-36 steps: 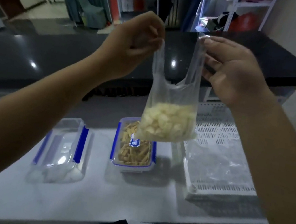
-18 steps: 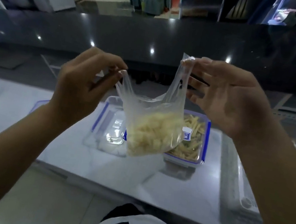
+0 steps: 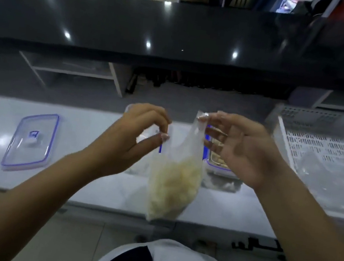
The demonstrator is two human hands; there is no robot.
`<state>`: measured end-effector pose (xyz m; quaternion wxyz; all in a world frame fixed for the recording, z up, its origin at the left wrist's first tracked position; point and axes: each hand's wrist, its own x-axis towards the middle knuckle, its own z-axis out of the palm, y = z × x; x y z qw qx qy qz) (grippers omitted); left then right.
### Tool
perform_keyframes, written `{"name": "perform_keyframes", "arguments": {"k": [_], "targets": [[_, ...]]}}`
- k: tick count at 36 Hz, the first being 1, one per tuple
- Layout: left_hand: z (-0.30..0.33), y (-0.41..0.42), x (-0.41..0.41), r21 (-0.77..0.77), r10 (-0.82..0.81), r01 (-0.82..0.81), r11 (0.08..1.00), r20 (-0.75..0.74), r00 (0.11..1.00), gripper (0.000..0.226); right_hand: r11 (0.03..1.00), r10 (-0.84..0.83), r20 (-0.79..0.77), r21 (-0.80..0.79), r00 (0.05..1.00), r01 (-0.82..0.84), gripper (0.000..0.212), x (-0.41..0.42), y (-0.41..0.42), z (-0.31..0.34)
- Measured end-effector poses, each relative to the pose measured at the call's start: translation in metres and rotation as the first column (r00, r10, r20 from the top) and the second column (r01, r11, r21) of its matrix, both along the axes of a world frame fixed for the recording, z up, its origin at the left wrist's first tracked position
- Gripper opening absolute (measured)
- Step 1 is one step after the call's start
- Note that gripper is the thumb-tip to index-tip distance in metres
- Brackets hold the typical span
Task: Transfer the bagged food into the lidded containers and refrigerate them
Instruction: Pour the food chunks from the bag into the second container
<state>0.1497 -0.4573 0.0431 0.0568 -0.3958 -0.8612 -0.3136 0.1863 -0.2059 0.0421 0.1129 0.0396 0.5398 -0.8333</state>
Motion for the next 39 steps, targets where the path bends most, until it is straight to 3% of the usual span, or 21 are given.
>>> {"name": "perform_keyframes", "arguments": {"k": [2, 4, 6, 9, 12, 16, 19, 22, 25, 29, 33, 39], "targets": [[-0.009, -0.009, -0.002, -0.019, -0.042, 0.044, 0.999, 0.089, 0.995, 0.023, 0.997, -0.067, 0.06, 0.033, 0.996, 0.065, 0.031, 0.006, -0.008, -0.01], [-0.014, -0.016, -0.006, -0.007, -0.068, 0.07, 0.998, 0.151, 0.986, 0.028, 0.99, -0.125, 0.083, 0.073, 0.989, 0.12, 0.028, 0.011, -0.016, -0.015], [-0.014, -0.02, -0.011, -0.009, -0.085, 0.088, 0.996, 0.17, 0.982, 0.027, 0.976, -0.186, 0.079, 0.129, 0.979, 0.175, 0.023, 0.015, -0.024, -0.017], [-0.009, -0.021, -0.018, -0.009, -0.131, 0.134, 0.991, 0.177, 0.976, 0.009, 0.947, -0.275, 0.053, 0.186, 0.96, 0.261, 0.03, 0.022, -0.035, -0.018], [-0.005, -0.017, -0.023, 0.009, -0.199, 0.202, 0.979, 0.2, 0.959, 0.017, 0.889, -0.409, 0.037, 0.24, 0.912, 0.389, 0.038, 0.028, -0.047, -0.019], [0.002, -0.013, -0.037, -0.01, -0.34, 0.356, 0.934, 0.278, 0.899, 0.061, 0.771, -0.599, 0.012, 0.279, 0.8, 0.573, 0.023, 0.044, -0.061, -0.034], [0.009, -0.005, -0.052, -0.079, -0.438, 0.498, 0.864, 0.37, 0.819, 0.091, 0.704, -0.66, 0.036, 0.378, 0.751, 0.601, 0.022, 0.066, -0.07, -0.058], [0.02, 0.01, -0.066, -0.179, -0.496, 0.596, 0.783, 0.399, 0.771, 0.104, 0.689, -0.636, 0.069, 0.499, 0.768, 0.526, 0.03, 0.094, -0.078, -0.086], [0.032, 0.03, -0.072, -0.335, -0.514, 0.645, 0.687, 0.403, 0.757, 0.109, 0.685, -0.56, 0.108, 0.619, 0.822, 0.385, 0.073, 0.117, -0.086, -0.108], [0.044, 0.054, -0.074, -0.456, -0.523, 0.637, 0.621, 0.365, 0.77, 0.082, 0.712, -0.447, 0.084, 0.637, 0.891, 0.297, 0.103, 0.128, -0.093, -0.126], [0.049, 0.063, -0.076, -0.477, -0.526, 0.656, 0.584, 0.393, 0.754, 0.062, 0.699, -0.367, 0.072, 0.679, 0.927, 0.224, 0.11, 0.125, -0.086, -0.138], [0.045, 0.062, -0.071, -0.507, -0.419, 0.579, 0.639, 0.401, 0.814, 0.079, 0.749, -0.351, 0.033, 0.61, 0.936, 0.259, 0.095, 0.108, -0.078, -0.153]]}}
